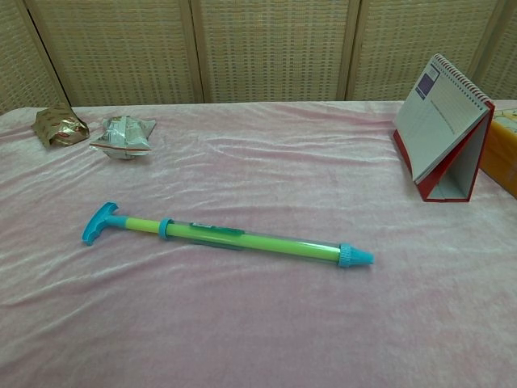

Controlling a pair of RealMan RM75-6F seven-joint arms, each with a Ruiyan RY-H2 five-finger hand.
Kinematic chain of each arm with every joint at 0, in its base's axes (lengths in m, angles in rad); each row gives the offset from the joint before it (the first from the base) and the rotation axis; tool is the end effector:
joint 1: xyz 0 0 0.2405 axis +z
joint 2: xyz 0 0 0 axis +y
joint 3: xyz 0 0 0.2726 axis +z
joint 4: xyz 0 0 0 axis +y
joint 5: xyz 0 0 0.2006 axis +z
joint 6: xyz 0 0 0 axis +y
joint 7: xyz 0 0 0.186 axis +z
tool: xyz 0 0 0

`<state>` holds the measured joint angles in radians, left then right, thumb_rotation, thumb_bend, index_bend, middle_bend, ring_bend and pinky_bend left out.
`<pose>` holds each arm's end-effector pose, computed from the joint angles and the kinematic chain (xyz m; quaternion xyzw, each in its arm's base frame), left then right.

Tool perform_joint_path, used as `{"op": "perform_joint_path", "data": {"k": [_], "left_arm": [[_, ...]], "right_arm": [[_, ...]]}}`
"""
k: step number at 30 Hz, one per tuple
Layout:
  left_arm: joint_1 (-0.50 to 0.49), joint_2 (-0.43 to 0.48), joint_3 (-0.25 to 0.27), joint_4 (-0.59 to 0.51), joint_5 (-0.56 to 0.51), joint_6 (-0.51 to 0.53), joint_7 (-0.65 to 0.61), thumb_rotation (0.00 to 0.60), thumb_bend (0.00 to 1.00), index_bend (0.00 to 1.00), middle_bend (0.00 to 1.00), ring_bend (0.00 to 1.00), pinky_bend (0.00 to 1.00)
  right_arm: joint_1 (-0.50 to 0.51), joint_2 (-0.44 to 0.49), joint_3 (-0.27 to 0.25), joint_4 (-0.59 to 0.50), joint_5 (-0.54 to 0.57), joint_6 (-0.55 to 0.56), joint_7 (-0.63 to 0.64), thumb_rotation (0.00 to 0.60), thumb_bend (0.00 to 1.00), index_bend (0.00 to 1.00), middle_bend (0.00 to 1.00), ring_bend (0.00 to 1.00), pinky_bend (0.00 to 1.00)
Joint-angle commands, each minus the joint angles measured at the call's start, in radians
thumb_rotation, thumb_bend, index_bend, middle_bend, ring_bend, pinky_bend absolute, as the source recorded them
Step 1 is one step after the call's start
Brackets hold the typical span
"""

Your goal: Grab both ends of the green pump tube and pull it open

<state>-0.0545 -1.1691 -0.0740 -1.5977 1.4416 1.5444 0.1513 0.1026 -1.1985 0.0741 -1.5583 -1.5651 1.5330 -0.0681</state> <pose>-0.3315 0.2175 0.1777 -0.5746 -0.3533 -0.3568 0.6463 -0.3054 -0.2332 0.1610 0.6079 -0.3353 0.4147 0.5883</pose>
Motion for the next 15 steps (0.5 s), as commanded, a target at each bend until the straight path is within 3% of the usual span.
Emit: {"op": "perform_joint_path", "data": {"k": [1, 6, 15], "left_arm": [[-0.020, -0.038, -0.019, 0.023, 0.012, 0.006, 0.017, 0.600, 0.19, 0.27, 0.80, 0.72, 0.69], [-0.076, -0.056, -0.050, 0.020, -0.020, -0.067, 0.063, 0.600, 0.23, 0.40, 0.93, 0.83, 0.77], [-0.243, -0.036, -0.121, -0.032, -0.196, -0.331, 0.232, 0.600, 0.29, 0.43, 0.94, 0.85, 0.79]], "right_arm": [[-0.002, 0.006, 0.002, -0.007, 0.004, 0.001, 0.009, 0.600, 0.17, 0.03, 0.00, 0.00, 0.04], [-0.002, 0.015, 0.001, -0.014, 0.009, -0.005, 0.016, 0.600, 0.17, 0.06, 0.00, 0.00, 0.04], [0.000, 0.022, -0.003, -0.027, 0.017, -0.023, 0.012, 0.600, 0.17, 0.08, 0.00, 0.00, 0.04]]}}
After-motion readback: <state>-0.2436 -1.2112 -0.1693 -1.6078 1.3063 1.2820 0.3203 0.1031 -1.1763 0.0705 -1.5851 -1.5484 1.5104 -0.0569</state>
